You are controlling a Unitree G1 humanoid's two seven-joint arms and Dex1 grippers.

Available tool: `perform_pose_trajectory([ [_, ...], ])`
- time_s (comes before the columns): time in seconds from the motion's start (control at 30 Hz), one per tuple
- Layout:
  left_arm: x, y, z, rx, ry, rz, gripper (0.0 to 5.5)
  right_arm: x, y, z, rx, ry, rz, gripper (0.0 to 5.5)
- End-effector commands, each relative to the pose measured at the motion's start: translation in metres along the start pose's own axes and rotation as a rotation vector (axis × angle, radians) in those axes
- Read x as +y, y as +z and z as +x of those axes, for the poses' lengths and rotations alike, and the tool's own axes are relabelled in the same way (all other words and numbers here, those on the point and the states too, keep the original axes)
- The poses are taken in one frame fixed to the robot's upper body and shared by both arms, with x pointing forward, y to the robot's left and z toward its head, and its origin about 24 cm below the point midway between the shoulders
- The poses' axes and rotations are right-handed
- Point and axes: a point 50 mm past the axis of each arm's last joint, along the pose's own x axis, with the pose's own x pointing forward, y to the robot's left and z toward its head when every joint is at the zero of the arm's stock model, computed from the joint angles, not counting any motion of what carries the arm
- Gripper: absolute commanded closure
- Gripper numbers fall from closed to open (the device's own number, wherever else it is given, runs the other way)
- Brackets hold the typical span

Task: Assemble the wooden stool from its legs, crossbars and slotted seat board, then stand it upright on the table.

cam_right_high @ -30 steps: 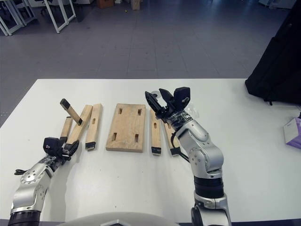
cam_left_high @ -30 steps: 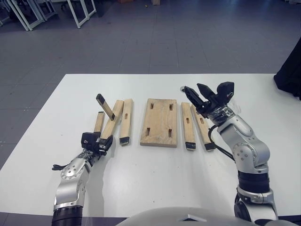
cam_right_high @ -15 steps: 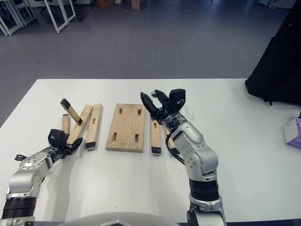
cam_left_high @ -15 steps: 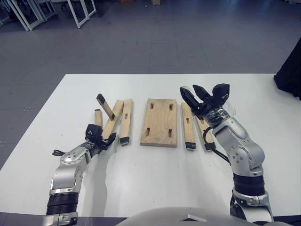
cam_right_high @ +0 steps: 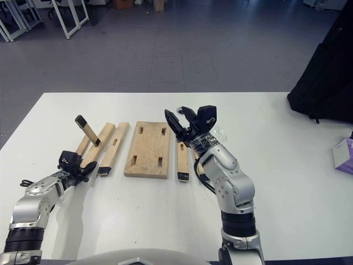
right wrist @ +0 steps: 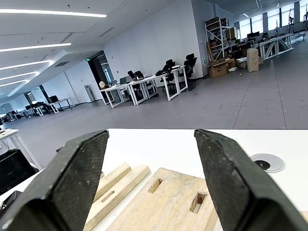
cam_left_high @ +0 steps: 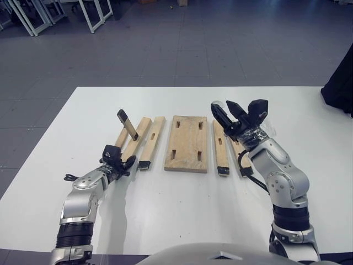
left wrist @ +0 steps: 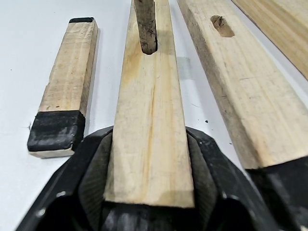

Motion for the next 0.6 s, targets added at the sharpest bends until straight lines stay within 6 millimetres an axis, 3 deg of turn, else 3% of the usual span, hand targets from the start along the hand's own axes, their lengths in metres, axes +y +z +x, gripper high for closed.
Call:
perform_pose_trajectory([
  [0.03,0.006,0.006,0.001,-0.076,0.097,-0.012,3.47,0.003,0.000,0.001,0.002,0.007,-0.016,2.23],
  [0.23,-0.012,0.056,-0.004,-0.440,0.004,-0.073,3.47,-0.002,0.004,0.003,-0.011,0.012,-0.025,2.23],
  [0.33,-0.038,0.081,-0.019,-0.629,-0.309,-0.155,3.47,0.002,0.005,-0.001,-0.005,0.190,0.221,2.23],
  [0.4,-0.056,0.088,-0.026,-0.662,-0.579,-0.252,3.47,0.007,0.006,-0.010,-0.029,0.332,0.429,2.04],
  [0.47,-0.066,0.089,-0.036,-0.645,-0.808,-0.356,3.47,0.012,0.012,-0.013,-0.063,0.426,0.559,1.66],
  [0.6,-0.077,0.081,-0.053,-0.514,-1.175,-0.498,3.47,0.017,0.021,-0.006,-0.112,0.515,0.701,1.65],
])
